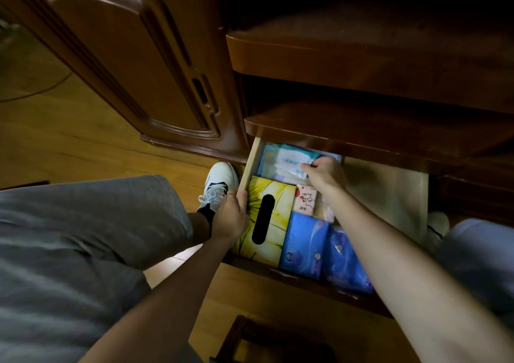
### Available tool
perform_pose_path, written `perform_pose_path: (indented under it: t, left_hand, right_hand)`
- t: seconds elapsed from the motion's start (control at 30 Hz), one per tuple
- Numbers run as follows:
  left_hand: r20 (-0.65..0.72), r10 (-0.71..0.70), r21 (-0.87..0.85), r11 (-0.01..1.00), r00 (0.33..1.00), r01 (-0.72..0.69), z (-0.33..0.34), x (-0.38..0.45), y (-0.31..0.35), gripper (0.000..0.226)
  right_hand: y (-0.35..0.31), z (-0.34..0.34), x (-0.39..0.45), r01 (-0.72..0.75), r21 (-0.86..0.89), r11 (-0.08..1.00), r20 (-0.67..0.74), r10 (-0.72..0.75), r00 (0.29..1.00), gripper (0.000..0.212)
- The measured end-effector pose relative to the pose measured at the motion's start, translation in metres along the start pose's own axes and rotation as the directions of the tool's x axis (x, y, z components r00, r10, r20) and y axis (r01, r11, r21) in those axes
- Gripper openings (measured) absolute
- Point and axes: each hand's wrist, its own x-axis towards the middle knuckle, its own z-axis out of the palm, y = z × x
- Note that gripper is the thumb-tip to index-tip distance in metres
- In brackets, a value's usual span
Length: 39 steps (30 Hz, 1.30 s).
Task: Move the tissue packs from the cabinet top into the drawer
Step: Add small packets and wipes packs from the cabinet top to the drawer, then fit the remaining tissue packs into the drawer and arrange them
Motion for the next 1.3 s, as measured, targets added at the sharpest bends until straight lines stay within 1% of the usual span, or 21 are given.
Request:
perform_pose_path:
  t: [0.07,0.17,0.3,0.37,0.4,0.43,0.5,0.6,0.67,0.73,0.8,0.87,0.9,0.93,1.0,1.03,1.07,1.13,1.2,1.23,1.3]
  left_hand:
    - [-0.008,0.008,0.007,1.0,1.0,-0.008,0.001,0.001,0.0,0.023]
    - [0.04,0.013,0.046,0.999,0.999,-0.015,-0.002,0.001,0.002,0.02]
    - [0.164,-0.07,0.127,0.991,0.984,0.049,-0.017,0.003,0.02,0.032]
    - [0.26,-0.103,0.137,0.988,0.96,0.069,-0.026,0.001,0.032,0.032]
    - [0.266,-0.097,0.207,0.977,0.959,0.041,-0.031,-0.003,0.04,0.031]
    - [0.23,-0.087,0.193,0.98,0.969,0.042,-0.035,-0.007,0.049,0.032]
    - [0.098,-0.031,0.224,0.975,0.995,0.009,-0.043,-0.023,0.07,0.036]
    - [0.101,0.095,0.246,0.962,0.99,-0.117,-0.06,-0.05,0.118,0.042]
    - [0.053,0.274,0.201,0.939,0.96,-0.279,-0.079,-0.06,0.157,0.041]
    - [-0.089,0.502,0.209,0.854,0.86,-0.477,-0.109,-0.067,0.206,0.032]
    - [-0.247,0.723,0.299,0.69,0.645,-0.659,-0.145,-0.073,0.264,0.023]
    - [-0.348,0.834,0.374,0.542,0.427,-0.753,-0.184,-0.079,0.322,0.021]
    - [-0.369,0.859,0.394,0.49,0.355,-0.777,-0.201,-0.08,0.35,0.022]
    - [-0.375,0.868,0.4,0.469,0.327,-0.788,-0.217,-0.079,0.376,0.023]
    - [-0.356,0.868,0.373,0.473,0.348,-0.799,-0.237,-0.071,0.424,0.022]
    - [-0.338,0.862,0.359,0.489,0.377,-0.795,-0.242,-0.063,0.444,0.021]
    - [-0.312,0.855,0.35,0.508,0.414,-0.787,-0.244,-0.054,0.462,0.02]
    - [-0.25,0.838,0.345,0.546,0.486,-0.763,-0.24,-0.032,0.488,0.02]
    - [-0.178,0.825,0.357,0.562,0.536,-0.746,-0.227,-0.006,0.504,0.022]
    - [-0.137,0.821,0.364,0.562,0.554,-0.743,-0.219,0.009,0.511,0.022]
    - [-0.051,0.815,0.395,0.547,0.577,-0.738,-0.2,0.038,0.526,0.023]
  right_hand:
    - [0.001,0.002,0.0,0.038,-0.097,0.995,-0.037,-0.042,0.998,0.015]
    - [0.008,-0.002,-0.004,0.009,-0.027,1.0,-0.065,-0.01,0.998,0.018]
    - [0.023,-0.027,-0.026,-0.016,-0.004,1.0,0.003,0.016,1.0,0.015]
    - [0.031,-0.047,-0.044,0.014,-0.031,0.999,0.018,-0.014,1.0,0.022]
    - [0.033,-0.057,-0.053,0.032,-0.04,0.999,0.029,-0.03,0.999,0.022]
    - [0.035,-0.067,-0.063,0.051,-0.046,0.998,0.042,-0.049,0.998,0.019]
    - [0.034,-0.087,-0.085,0.099,-0.038,0.994,0.078,-0.096,0.992,0.013]
    - [0.025,-0.12,-0.119,0.207,0.005,0.978,0.148,-0.205,0.967,0.004]
    - [0.01,-0.152,-0.144,0.307,0.028,0.951,0.16,-0.307,0.938,0.014]
    - [-0.016,-0.193,-0.17,0.453,0.06,0.889,0.071,-0.457,0.887,0.013]
    - [-0.051,-0.243,-0.2,0.604,0.063,0.795,-0.105,-0.596,0.796,0.013]
    - [-0.087,-0.294,-0.23,0.727,0.006,0.687,-0.277,-0.698,0.661,0.011]
    - [-0.103,-0.317,-0.242,0.766,-0.047,0.641,-0.35,-0.729,0.588,0.012]
    - [-0.116,-0.34,-0.248,0.78,-0.116,0.615,-0.425,-0.741,0.52,0.013]
    - [-0.138,-0.383,-0.249,0.701,-0.298,0.648,-0.541,-0.72,0.435,0.015]
    - [-0.145,-0.402,-0.243,0.62,-0.362,0.697,-0.566,-0.692,0.447,0.015]
    - [-0.149,-0.418,-0.233,0.538,-0.392,0.746,-0.566,-0.657,0.498,0.018]
    - [-0.152,-0.44,-0.208,0.409,-0.416,0.812,-0.493,-0.58,0.648,0.032]
    - [-0.152,-0.449,-0.18,0.318,-0.478,0.819,-0.397,-0.524,0.753,0.044]
    - [-0.154,-0.452,-0.165,0.283,-0.522,0.804,-0.388,-0.52,0.761,0.045]
    - [-0.162,-0.463,-0.138,0.254,-0.571,0.781,-0.418,-0.543,0.729,0.037]
